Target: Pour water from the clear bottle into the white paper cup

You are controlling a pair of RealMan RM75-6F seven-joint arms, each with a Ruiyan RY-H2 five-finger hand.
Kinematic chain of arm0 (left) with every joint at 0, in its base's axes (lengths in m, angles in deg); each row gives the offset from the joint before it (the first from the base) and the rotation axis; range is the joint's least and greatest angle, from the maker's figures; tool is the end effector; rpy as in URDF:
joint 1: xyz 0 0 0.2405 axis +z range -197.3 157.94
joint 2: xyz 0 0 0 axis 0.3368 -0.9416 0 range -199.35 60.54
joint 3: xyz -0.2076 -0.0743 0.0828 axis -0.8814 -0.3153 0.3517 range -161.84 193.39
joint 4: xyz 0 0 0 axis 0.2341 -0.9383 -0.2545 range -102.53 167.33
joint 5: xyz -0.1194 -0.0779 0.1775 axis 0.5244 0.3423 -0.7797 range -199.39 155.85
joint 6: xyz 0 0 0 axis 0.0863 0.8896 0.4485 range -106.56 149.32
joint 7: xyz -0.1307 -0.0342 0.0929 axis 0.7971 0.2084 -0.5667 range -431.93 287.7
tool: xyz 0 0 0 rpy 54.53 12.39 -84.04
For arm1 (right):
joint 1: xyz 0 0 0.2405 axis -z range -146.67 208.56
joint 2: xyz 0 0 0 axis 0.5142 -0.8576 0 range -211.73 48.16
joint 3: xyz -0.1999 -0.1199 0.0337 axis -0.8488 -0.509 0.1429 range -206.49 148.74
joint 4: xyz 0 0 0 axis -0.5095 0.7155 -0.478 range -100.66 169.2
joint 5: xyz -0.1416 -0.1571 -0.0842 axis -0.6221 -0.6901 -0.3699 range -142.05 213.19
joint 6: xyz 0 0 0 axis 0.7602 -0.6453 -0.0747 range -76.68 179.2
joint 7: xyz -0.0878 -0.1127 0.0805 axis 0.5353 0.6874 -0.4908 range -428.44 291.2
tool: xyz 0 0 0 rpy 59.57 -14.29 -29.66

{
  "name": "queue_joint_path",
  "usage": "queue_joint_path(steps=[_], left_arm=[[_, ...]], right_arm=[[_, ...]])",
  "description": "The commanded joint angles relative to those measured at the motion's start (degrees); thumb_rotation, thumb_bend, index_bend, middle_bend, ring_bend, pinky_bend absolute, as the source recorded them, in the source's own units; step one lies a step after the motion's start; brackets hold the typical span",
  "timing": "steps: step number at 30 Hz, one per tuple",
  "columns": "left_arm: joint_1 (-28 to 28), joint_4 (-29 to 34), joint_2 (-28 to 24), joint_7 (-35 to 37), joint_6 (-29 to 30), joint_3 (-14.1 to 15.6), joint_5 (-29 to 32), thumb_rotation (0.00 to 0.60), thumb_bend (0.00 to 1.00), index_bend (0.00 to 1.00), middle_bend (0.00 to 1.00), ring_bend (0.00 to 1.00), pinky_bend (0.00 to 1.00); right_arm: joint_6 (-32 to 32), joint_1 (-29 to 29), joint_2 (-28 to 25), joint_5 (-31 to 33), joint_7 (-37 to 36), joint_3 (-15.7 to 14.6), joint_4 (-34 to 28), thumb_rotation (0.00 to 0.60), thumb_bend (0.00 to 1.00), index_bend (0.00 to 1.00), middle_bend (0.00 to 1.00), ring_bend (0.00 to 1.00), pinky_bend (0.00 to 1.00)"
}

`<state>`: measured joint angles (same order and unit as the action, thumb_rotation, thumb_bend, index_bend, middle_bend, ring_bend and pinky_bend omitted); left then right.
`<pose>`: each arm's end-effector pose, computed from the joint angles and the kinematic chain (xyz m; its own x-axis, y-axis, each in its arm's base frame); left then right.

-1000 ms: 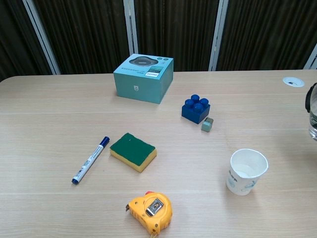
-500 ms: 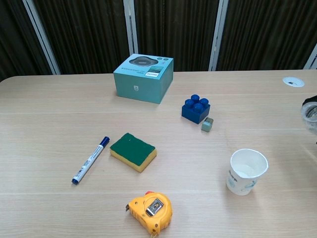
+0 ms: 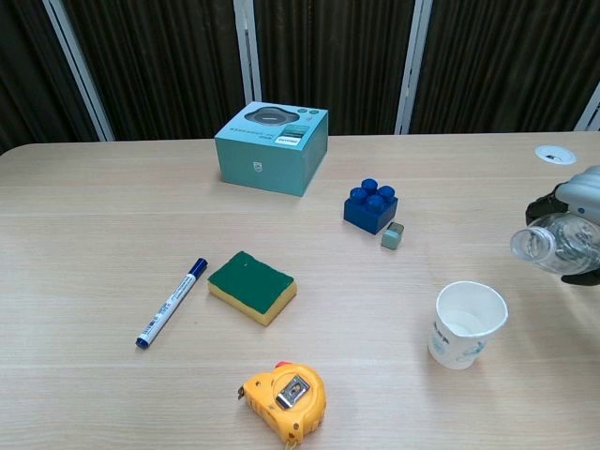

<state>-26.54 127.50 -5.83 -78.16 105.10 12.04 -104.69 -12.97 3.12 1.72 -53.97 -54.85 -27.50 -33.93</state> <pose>-0.2906 0.2137 0.1337 0.4503 0.0023 0.8929 0.8929 0.0054 -0.4503 -0.2608 -0.3122 0.0082 0.7403 -0.0690 0.6687 -0.6283 -0.4247 0.6518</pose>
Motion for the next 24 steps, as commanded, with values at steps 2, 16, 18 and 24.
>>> queue_joint_path(steps=[2,16,18,24], left_arm=[[-0.07,-0.11,0.06,-0.07,-0.14,-0.05,0.16,0.6,0.0,0.0,0.0,0.0,0.0],[-0.19,-0.17,0.19,-0.23,-0.42,-0.03,0.32,0.6,0.0,0.0,0.0,0.0,0.0],[-0.16,-0.17,0.19,-0.26,-0.32,-0.04,0.28,0.6,0.0,0.0,0.0,0.0,0.0],[-0.17,-0.18,0.26,-0.38,-0.4,-0.01,0.36,0.6,0.0,0.0,0.0,0.0,0.0]], right_arm=[[1.04,-0.36,0.77,1.56,4.42,0.64,-0.96,0.6,0.52,0.58,0.66,0.5,0.45],[-0.54,0.13,1.75,3.46,13.72,1.38,-1.17,0.6,0.53,0.58,0.67,0.51,0.45],[-1.09,0.11,1.83,2.98,14.54,1.25,-0.97,0.6,0.53,0.58,0.67,0.51,0.45],[-1.73,0.17,1.94,2.76,17.12,1.16,-1.41,0.6,0.53,0.58,0.67,0.51,0.45]])
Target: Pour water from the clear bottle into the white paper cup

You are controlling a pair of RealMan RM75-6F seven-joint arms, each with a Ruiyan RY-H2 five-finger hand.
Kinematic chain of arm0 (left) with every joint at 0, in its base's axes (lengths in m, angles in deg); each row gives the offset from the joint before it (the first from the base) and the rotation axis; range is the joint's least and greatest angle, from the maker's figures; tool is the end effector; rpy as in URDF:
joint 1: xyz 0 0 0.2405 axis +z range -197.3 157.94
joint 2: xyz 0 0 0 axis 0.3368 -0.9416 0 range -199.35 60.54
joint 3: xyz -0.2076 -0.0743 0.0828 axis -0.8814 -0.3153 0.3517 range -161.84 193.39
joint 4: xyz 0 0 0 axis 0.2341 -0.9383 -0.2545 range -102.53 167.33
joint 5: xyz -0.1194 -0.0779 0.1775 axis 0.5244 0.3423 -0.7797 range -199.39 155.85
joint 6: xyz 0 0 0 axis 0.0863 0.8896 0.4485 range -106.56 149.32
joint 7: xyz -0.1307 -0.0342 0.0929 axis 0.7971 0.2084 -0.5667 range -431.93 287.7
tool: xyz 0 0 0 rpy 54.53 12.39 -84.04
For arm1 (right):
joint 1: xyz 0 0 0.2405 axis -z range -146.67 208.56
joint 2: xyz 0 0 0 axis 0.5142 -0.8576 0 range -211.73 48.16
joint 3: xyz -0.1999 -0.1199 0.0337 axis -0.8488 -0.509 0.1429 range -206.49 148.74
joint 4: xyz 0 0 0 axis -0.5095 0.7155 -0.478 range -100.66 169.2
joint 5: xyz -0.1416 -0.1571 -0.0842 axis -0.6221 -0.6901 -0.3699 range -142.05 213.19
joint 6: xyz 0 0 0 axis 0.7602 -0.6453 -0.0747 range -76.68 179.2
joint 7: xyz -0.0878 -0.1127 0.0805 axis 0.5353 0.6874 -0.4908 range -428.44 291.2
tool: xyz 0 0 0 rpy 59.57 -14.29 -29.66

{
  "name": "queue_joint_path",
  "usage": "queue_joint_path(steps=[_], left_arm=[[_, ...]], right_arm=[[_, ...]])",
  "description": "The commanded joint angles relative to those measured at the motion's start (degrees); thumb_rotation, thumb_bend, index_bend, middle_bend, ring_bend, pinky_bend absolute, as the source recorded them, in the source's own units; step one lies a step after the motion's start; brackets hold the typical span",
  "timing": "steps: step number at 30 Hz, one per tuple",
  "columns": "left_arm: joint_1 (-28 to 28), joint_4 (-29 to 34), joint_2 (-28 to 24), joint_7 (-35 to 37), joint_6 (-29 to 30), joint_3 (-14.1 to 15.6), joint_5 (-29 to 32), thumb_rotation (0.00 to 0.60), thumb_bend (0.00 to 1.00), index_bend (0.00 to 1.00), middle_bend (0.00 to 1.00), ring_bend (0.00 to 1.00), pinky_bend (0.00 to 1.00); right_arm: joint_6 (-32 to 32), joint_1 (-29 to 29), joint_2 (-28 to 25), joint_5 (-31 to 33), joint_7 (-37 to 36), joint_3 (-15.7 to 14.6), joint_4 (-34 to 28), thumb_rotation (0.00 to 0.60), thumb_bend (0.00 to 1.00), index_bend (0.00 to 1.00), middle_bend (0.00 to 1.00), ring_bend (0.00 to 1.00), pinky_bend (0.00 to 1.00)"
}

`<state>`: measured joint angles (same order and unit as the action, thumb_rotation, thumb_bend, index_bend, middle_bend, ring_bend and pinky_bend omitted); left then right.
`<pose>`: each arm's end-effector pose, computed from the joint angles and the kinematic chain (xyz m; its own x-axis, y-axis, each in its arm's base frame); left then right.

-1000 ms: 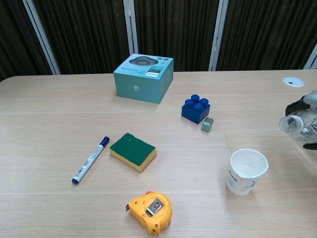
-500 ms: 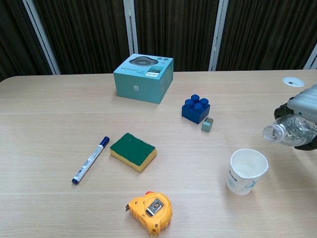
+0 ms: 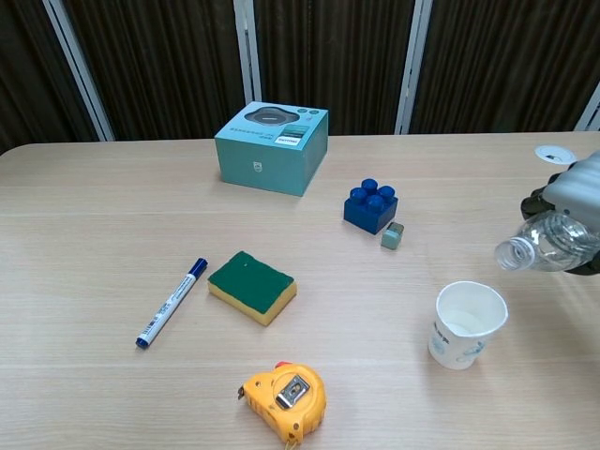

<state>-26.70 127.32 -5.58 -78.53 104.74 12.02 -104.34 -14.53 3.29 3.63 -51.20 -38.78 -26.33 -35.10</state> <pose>-0.2915 0.2146 0.1321 0.4543 0.0078 0.8908 0.8908 0.0084 -0.4543 -0.2506 -0.3135 0.0031 0.8477 0.0408 0.5289 -0.4747 -0.3867 0.7907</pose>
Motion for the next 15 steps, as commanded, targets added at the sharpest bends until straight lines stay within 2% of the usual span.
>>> queue_joint_path(steps=[1,15], left_arm=[[-0.02,0.01,0.02,-0.02,-0.04,0.01,0.0,0.6,0.0,0.0,0.0,0.0,0.0],[-0.06,0.0,-0.03,0.11,-0.19,-0.02,0.19,0.6,0.0,0.0,0.0,0.0,0.0]], right_arm=[[-0.18,-0.03,0.04,0.05,1.53,0.04,-0.35,0.6,0.53,0.58,0.67,0.51,0.45],[-1.78,-0.29,0.24,-0.6,5.53,0.29,-0.62,0.6,0.53,0.58,0.67,0.51,0.46]])
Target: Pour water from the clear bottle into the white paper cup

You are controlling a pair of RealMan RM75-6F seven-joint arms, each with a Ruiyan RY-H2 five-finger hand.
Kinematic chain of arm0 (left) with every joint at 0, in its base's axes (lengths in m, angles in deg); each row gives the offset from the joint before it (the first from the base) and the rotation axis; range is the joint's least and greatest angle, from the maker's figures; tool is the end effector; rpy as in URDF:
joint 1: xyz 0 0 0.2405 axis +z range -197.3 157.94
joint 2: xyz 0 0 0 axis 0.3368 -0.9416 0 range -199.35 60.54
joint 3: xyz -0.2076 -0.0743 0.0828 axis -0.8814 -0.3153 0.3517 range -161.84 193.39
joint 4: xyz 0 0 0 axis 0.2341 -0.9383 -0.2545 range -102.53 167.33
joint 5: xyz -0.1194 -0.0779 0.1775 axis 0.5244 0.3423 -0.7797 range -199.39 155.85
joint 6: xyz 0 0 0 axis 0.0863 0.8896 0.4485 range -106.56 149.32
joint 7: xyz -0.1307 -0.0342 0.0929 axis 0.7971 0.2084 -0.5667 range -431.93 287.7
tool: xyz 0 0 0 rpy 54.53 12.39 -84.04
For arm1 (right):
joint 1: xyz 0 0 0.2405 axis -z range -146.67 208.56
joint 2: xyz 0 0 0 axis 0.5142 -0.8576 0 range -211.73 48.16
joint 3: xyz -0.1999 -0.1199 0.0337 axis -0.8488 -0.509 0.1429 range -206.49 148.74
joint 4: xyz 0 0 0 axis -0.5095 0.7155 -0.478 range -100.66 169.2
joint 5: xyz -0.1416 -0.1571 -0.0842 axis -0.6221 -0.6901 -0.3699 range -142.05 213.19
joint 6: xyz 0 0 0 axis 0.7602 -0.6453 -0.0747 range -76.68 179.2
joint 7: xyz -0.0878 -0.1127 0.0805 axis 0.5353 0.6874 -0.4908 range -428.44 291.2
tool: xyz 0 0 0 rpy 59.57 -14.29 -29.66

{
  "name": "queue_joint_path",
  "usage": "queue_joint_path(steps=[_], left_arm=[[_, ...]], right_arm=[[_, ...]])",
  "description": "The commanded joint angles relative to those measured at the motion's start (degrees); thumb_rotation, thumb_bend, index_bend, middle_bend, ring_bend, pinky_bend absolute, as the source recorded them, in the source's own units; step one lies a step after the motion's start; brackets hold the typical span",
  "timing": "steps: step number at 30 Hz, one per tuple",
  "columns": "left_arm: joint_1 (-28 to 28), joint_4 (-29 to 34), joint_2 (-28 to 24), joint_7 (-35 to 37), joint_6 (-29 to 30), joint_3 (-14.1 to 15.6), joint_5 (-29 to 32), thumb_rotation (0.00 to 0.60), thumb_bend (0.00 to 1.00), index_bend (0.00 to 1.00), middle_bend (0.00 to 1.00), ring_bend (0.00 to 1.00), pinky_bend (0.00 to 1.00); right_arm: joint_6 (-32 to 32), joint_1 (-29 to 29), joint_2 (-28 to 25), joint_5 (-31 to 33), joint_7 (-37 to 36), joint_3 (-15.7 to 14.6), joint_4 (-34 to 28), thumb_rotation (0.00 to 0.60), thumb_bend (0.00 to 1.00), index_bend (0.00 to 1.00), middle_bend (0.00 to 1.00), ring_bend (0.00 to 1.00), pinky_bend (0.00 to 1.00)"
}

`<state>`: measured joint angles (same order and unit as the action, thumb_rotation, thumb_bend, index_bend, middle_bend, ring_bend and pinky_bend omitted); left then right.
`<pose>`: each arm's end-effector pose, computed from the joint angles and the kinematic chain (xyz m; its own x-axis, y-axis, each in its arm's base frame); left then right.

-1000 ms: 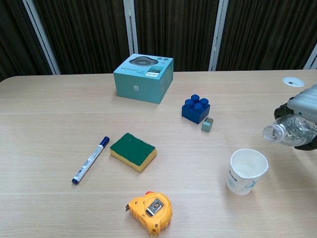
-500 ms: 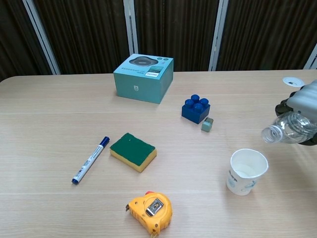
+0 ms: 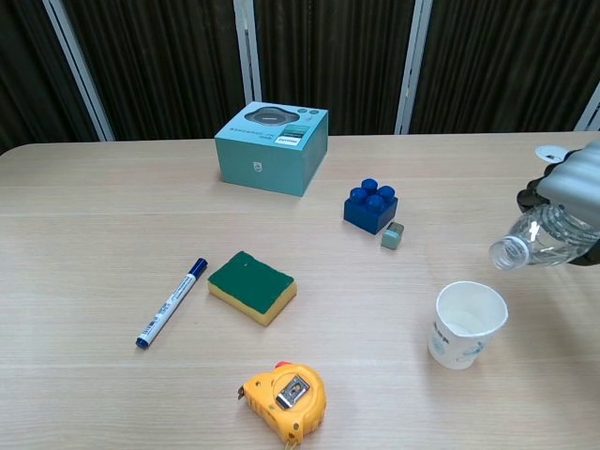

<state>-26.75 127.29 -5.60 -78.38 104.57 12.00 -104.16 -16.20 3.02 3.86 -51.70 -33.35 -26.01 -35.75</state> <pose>-0.2921 0.2149 0.1321 0.4523 0.0102 0.8918 0.8918 0.0105 -0.4524 -0.2414 -0.3144 0.0046 0.8751 0.1086 0.4717 -0.4032 -0.3755 0.8345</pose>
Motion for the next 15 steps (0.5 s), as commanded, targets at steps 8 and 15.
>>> queue_joint_path(steps=[8,15], left_arm=[[0.05,0.09,-0.05,-0.07,0.05,0.01,0.07,0.6,0.0,0.0,0.0,0.0,0.0],[0.05,0.24,-0.09,-0.17,-0.09,0.07,0.17,0.6,0.0,0.0,0.0,0.0,0.0]], right_arm=[[-0.88,-0.04,-0.29,-0.73,0.75,-0.12,0.5,0.6,0.53,0.58,0.67,0.52,0.46],[-1.51,-0.02,-0.57,-1.41,1.48,-0.33,0.84,0.6,0.53,0.58,0.67,0.52,0.46]])
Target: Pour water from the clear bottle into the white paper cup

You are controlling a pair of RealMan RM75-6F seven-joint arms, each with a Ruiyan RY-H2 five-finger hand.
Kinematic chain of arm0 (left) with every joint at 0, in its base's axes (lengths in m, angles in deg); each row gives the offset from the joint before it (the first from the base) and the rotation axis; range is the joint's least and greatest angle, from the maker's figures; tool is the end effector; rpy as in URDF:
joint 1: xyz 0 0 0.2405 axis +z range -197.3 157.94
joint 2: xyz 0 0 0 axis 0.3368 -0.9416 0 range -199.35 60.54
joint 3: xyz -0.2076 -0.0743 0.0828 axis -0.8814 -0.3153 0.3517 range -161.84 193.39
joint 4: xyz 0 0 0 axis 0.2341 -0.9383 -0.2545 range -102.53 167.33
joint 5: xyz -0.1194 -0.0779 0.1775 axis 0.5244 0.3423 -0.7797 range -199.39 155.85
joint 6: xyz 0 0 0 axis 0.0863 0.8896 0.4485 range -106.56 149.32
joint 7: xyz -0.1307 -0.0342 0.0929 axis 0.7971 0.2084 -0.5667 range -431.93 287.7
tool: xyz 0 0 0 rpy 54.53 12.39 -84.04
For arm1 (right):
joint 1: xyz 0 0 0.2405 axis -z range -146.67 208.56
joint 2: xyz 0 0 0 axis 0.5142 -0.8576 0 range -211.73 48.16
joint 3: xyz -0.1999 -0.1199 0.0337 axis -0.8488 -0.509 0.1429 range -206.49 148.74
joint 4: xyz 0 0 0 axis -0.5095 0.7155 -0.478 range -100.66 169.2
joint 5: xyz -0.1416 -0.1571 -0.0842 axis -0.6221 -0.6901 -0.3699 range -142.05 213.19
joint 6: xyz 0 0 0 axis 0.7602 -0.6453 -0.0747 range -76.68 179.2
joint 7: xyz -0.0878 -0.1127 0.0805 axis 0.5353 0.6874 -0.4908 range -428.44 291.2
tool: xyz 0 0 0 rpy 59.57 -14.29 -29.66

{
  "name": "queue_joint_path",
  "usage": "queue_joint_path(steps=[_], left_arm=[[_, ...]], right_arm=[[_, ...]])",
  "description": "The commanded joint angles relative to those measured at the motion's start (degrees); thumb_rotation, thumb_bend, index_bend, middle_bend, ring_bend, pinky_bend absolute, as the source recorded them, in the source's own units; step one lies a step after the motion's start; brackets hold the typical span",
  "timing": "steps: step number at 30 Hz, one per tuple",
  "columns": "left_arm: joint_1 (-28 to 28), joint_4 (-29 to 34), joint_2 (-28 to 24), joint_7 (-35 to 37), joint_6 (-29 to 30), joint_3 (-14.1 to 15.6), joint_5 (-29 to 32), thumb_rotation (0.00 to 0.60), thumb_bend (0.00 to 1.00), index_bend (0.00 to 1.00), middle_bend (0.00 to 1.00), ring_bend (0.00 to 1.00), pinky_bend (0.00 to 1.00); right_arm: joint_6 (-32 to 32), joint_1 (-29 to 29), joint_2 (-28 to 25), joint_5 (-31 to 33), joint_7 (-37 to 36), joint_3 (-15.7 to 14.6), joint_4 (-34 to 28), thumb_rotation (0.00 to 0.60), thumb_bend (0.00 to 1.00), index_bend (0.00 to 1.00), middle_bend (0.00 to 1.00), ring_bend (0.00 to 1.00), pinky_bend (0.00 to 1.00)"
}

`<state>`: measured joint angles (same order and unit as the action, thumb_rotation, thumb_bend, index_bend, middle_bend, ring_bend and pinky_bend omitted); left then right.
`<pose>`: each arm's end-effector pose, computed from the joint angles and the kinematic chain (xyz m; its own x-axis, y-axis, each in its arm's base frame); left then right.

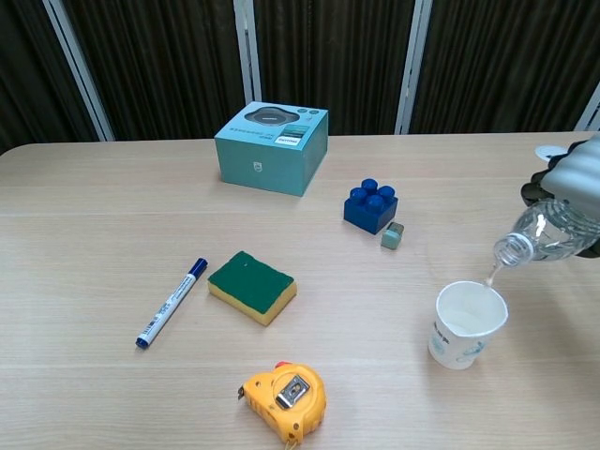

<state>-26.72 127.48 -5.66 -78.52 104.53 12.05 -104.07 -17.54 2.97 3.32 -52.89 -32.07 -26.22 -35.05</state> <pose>-0.2920 0.2145 0.1319 0.4524 0.0124 0.8917 0.8917 0.0121 -0.4525 -0.2419 -0.3155 0.0110 0.8875 0.1508 0.4354 -0.3586 -0.3674 0.8582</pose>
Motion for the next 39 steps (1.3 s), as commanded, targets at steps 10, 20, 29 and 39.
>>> queue_joint_path(steps=[10,20,29,39], left_arm=[[0.02,0.33,-0.19,-0.28,-0.21,0.01,0.36,0.6,0.0,0.0,0.0,0.0,0.0],[0.01,0.39,-0.25,-0.29,-0.26,-0.01,0.44,0.6,0.0,0.0,0.0,0.0,0.0],[0.03,0.45,-0.27,-0.37,-0.21,0.0,0.44,0.6,0.0,0.0,0.0,0.0,0.0],[0.0,0.42,-0.29,-0.31,-0.26,0.01,0.4,0.6,0.0,0.0,0.0,0.0,0.0]], right_arm=[[-0.34,0.19,0.02,-0.46,0.56,-0.41,0.1,0.6,0.53,0.59,0.67,0.52,0.46],[-0.38,0.31,0.18,-0.67,0.92,-0.67,0.39,0.6,0.53,0.59,0.68,0.52,0.46],[-0.5,0.32,0.35,-0.96,1.05,-0.76,0.66,0.6,0.53,0.59,0.68,0.52,0.46],[-0.54,0.37,0.77,-1.08,1.08,-0.84,1.35,0.6,0.53,0.59,0.68,0.52,0.46]])
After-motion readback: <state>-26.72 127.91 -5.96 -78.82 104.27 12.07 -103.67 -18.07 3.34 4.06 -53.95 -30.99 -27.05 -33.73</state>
